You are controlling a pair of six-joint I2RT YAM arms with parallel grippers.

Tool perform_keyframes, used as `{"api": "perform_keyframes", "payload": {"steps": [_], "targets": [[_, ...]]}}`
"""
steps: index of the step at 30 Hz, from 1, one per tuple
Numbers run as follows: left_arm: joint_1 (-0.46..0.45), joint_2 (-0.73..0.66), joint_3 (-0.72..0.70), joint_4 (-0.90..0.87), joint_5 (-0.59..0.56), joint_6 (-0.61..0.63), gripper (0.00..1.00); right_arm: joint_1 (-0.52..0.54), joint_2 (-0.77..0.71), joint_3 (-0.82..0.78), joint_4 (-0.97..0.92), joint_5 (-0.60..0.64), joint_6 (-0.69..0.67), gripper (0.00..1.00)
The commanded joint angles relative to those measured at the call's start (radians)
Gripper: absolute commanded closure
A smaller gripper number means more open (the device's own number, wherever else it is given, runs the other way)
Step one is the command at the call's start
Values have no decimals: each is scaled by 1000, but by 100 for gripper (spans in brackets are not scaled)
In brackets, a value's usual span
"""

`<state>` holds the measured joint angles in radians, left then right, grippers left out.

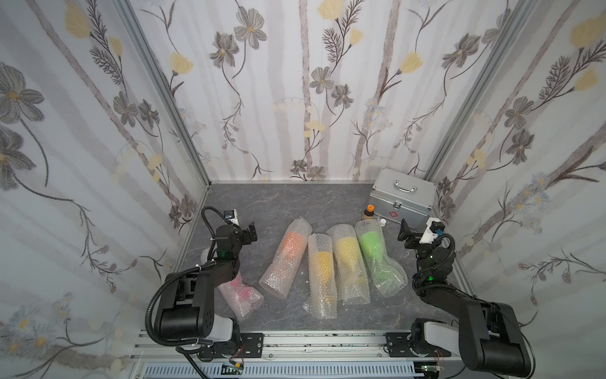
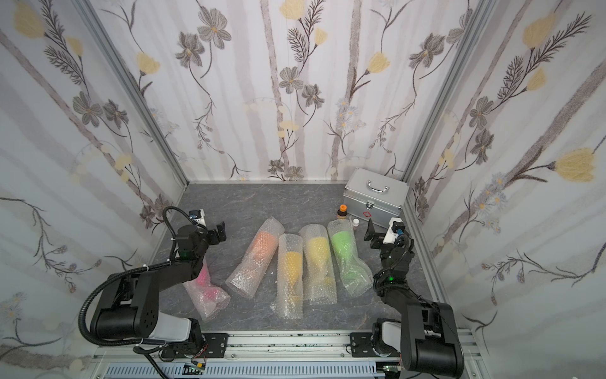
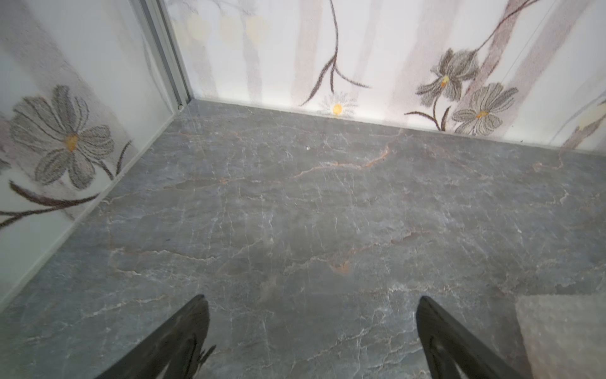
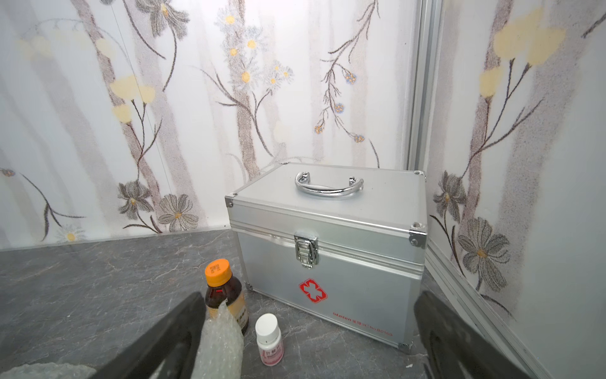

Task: Unpack wine glasses from bubble wrap
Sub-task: Adjust the bubble wrap at the center of the board.

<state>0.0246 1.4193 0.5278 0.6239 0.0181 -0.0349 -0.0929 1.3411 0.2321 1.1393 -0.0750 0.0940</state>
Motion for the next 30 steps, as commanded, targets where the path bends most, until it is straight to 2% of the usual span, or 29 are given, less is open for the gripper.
{"api": "perform_keyframes", "payload": {"steps": [1,7,11,14,17,20,24,30], "targets": [[-18,-51,116,-338,-50,-48,0,-1,-65,73,-221,25,35,0],[-123,-102,283,-597,-91,-165,0,12,-106,277,-624,-80,197,3],[-247,-85,371,-663,-103,-278,0,76,-107,358,-851,-119,283,8],[-339,-47,434,-690,-122,-358,0,141,-123,352,-943,-103,340,8],[-414,6,490,-708,-91,-442,0,201,-126,337,-1040,-101,390,11],[-509,54,540,-727,-112,-471,0,239,-136,322,-1140,-74,426,13],[-604,114,581,-705,-91,-521,0,248,-184,282,-1217,-37,457,20],[-696,229,675,-722,-20,-581,0,248,-224,243,-1286,-34,459,29]]}}
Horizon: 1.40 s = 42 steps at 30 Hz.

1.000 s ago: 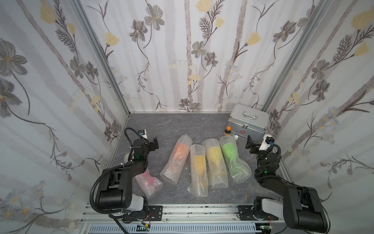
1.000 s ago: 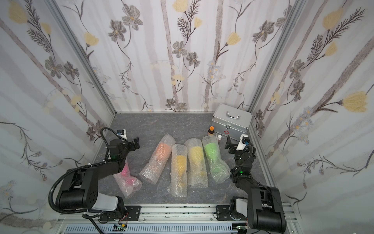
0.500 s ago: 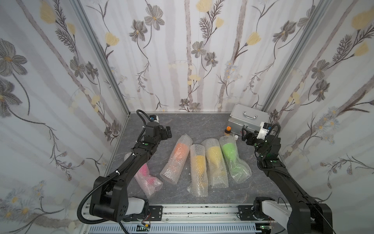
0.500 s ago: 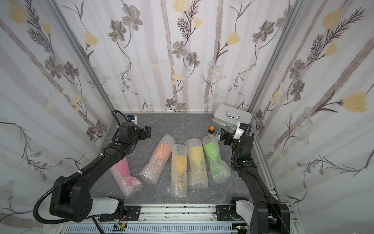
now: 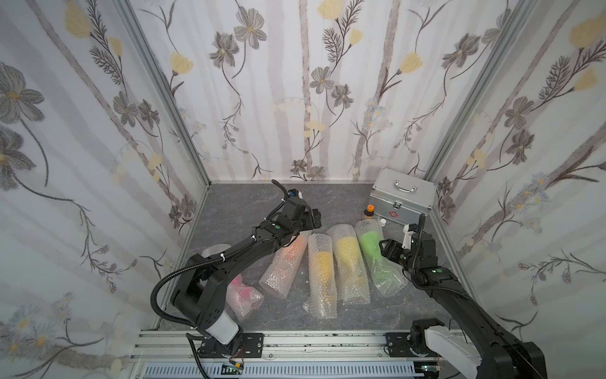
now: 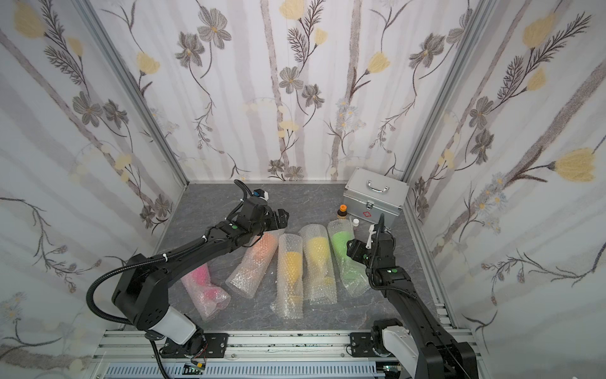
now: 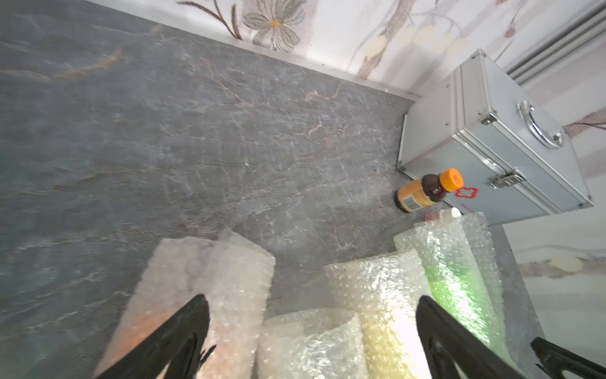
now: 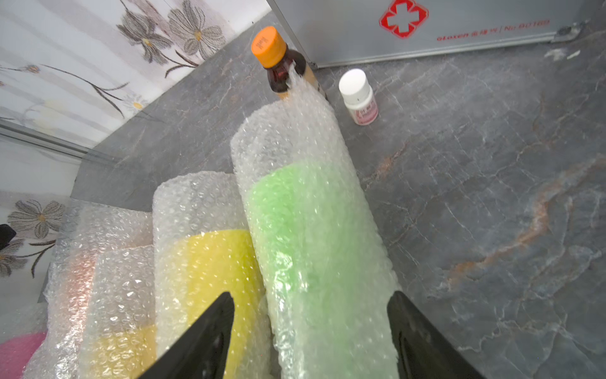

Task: Unpack wine glasses from bubble wrap
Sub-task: Adjust the bubble wrap at the center of the board.

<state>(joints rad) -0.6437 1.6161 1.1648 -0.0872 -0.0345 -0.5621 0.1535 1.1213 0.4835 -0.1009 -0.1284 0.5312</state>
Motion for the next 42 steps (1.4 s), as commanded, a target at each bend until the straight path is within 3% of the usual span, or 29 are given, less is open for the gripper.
{"api": "perform_keyframes", "payload": {"steps": [1,10,16,24,29,36,42], "targets": [[-42,46,53,-19,34,-53,0,1,-1,-11,-53,18,17,31],[-111,143,152,-59,101,-74,0,3,61,-1,-79,-5,-19,47],[-134,179,193,-94,136,-91,0,13,81,-8,-66,-48,-8,65],[-146,218,263,-126,195,-100,0,14,33,-47,51,-84,143,87],[-179,257,345,-171,194,-49,0,14,-41,-116,197,-139,353,92],[-236,332,459,-198,235,-4,0,12,-208,-249,360,-56,598,96],[-259,411,537,-224,298,-1,3,11,-173,-263,375,-109,600,91]]}}
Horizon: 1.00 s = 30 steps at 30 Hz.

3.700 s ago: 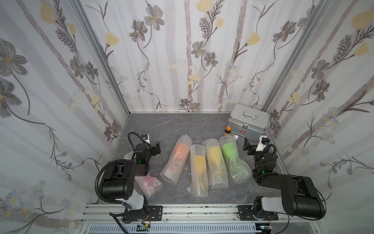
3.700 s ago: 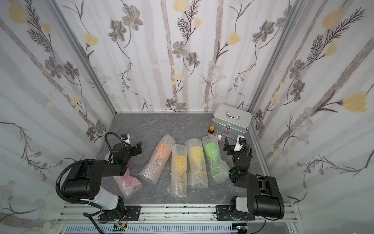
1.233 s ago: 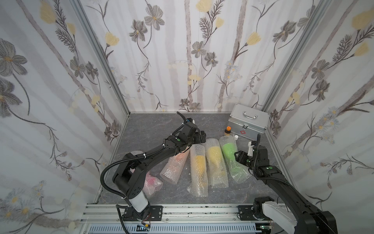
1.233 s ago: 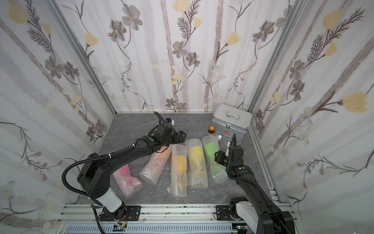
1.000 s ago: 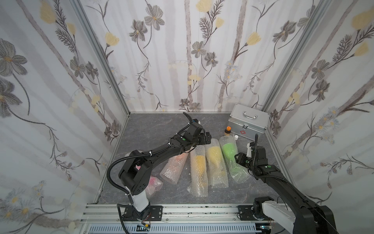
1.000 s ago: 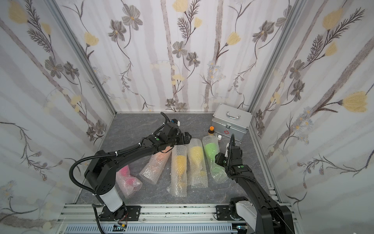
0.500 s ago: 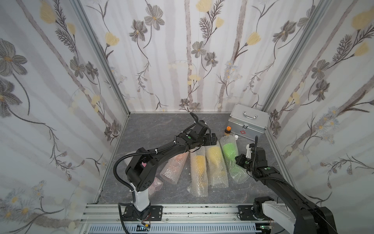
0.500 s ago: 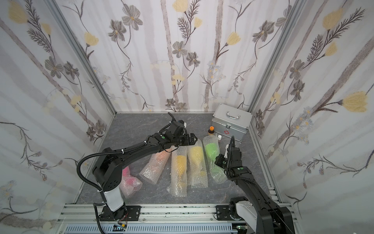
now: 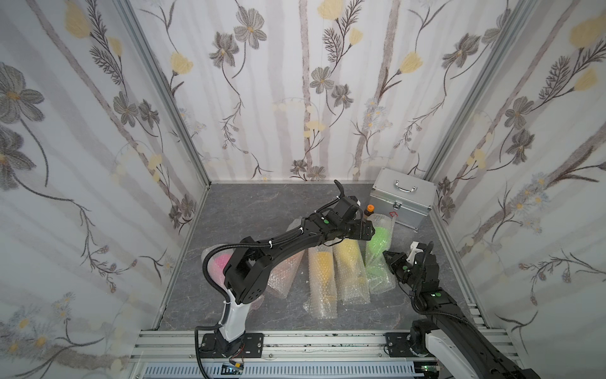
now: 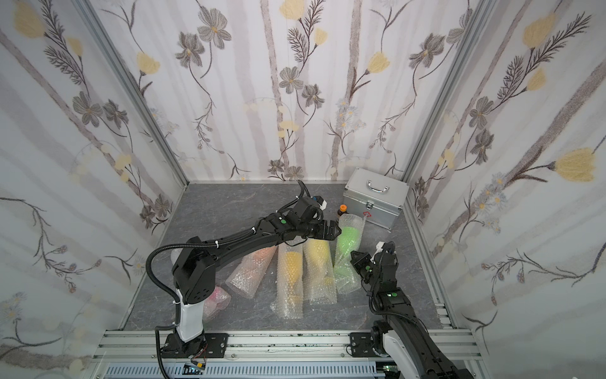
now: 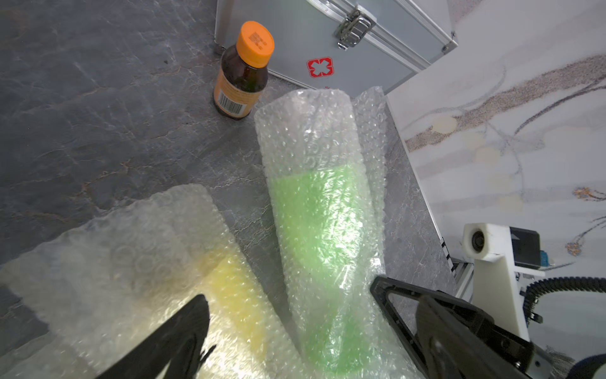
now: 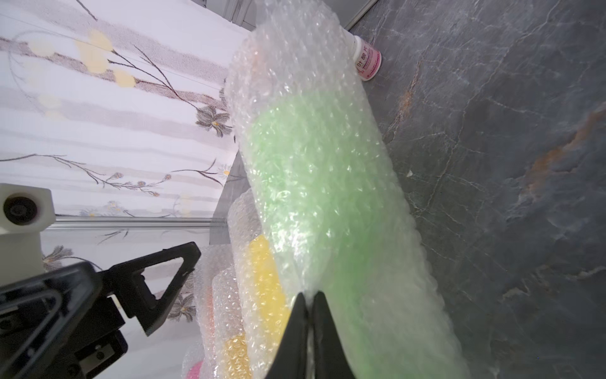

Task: Unpack wine glasses from bubble wrap
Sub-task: Adjust the bubble wrap at the center of the board, then unwrap the bubble wrap at the center of the board.

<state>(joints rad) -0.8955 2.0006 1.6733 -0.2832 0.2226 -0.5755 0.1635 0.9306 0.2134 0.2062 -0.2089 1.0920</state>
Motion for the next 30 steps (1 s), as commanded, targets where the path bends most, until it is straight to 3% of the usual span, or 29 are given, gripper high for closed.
{"api": "perform_keyframes", "payload": {"steps": [1,5,9,17,30], "targets": [[-10,42,46,-42,45,15,5,1,25,3,74,-39,40,90],[-25,125,166,-189,56,41,17,-2,33,8,77,-76,26,77],[-28,167,209,-242,75,27,22,-14,12,48,-34,-82,-35,65],[-51,222,253,-287,122,12,29,-65,-37,84,-232,-92,-192,63],[-71,271,258,-320,153,-10,42,-15,65,194,-403,-22,-382,58]]}}
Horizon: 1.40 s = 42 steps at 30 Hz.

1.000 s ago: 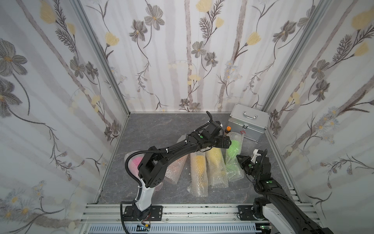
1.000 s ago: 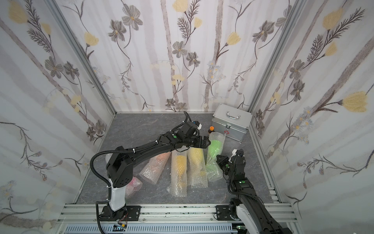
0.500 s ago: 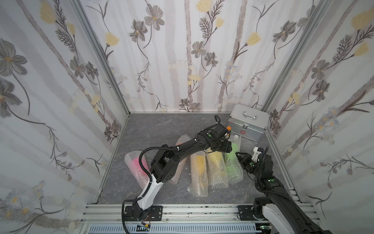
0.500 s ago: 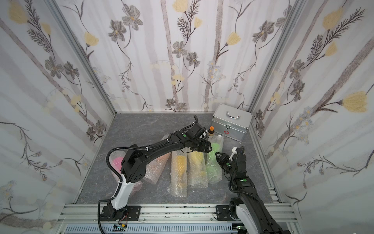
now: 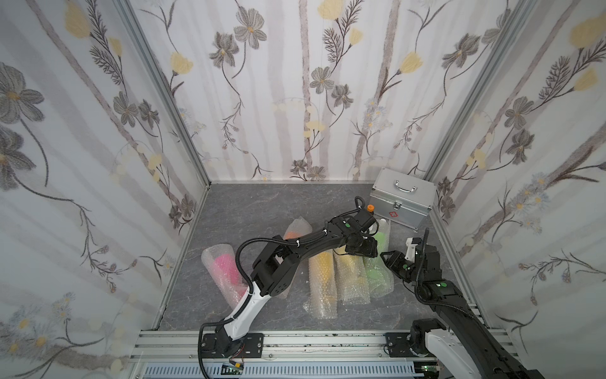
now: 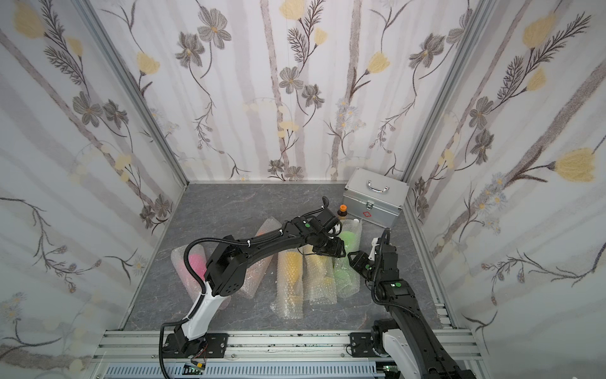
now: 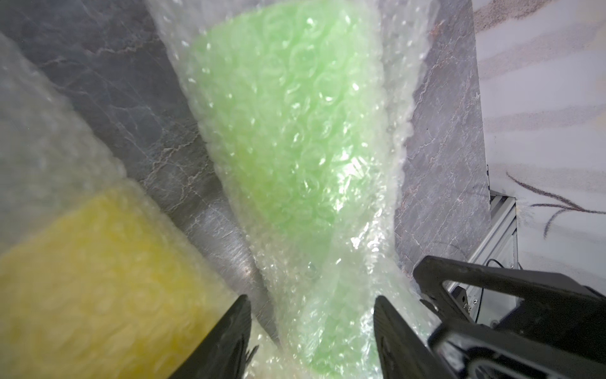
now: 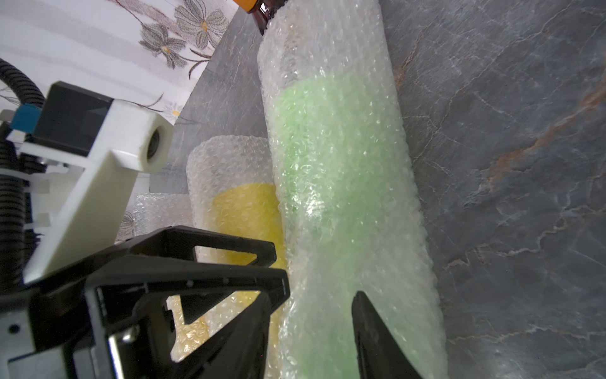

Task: Unpack wine glasses from bubble wrap
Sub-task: Unwrap the bubble wrap at the center of the board.

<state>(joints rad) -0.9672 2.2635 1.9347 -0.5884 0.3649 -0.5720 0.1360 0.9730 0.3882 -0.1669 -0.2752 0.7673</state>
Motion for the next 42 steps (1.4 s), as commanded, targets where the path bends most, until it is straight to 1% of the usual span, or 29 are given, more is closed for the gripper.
{"api": "perform_keyframes", "payload": {"steps": [1,4,7,13,16,20,23,25,27,29,33,38,42], "targets": [[0,11,-2,-19,14,-15,44,20,37,34,-39,59,-73,58],[1,13,-19,-22,11,-19,45,46,80,75,-77,114,-115,59],[0,15,-23,-18,13,-20,46,50,119,102,-99,148,-152,60],[1,20,-22,-14,17,-24,46,69,196,149,-118,162,-206,60],[0,25,-21,-5,27,-34,47,94,226,170,-130,188,-219,60],[0,36,-17,5,38,-45,47,114,242,180,-126,189,-223,59],[0,45,-9,2,37,-45,48,122,260,182,-129,211,-226,60],[0,50,-1,1,39,-46,49,124,271,182,-133,222,-231,63],[-1,57,8,0,43,-46,52,126,277,180,-132,229,-234,67],[2,63,17,-1,50,-49,54,125,279,179,-134,236,-235,69],[2,84,39,-5,67,-52,65,126,278,178,-132,240,-238,75],[2,97,65,-12,80,-52,75,124,273,176,-120,231,-235,85],[2,102,82,-21,84,-48,83,123,268,176,-115,225,-232,89]]}}
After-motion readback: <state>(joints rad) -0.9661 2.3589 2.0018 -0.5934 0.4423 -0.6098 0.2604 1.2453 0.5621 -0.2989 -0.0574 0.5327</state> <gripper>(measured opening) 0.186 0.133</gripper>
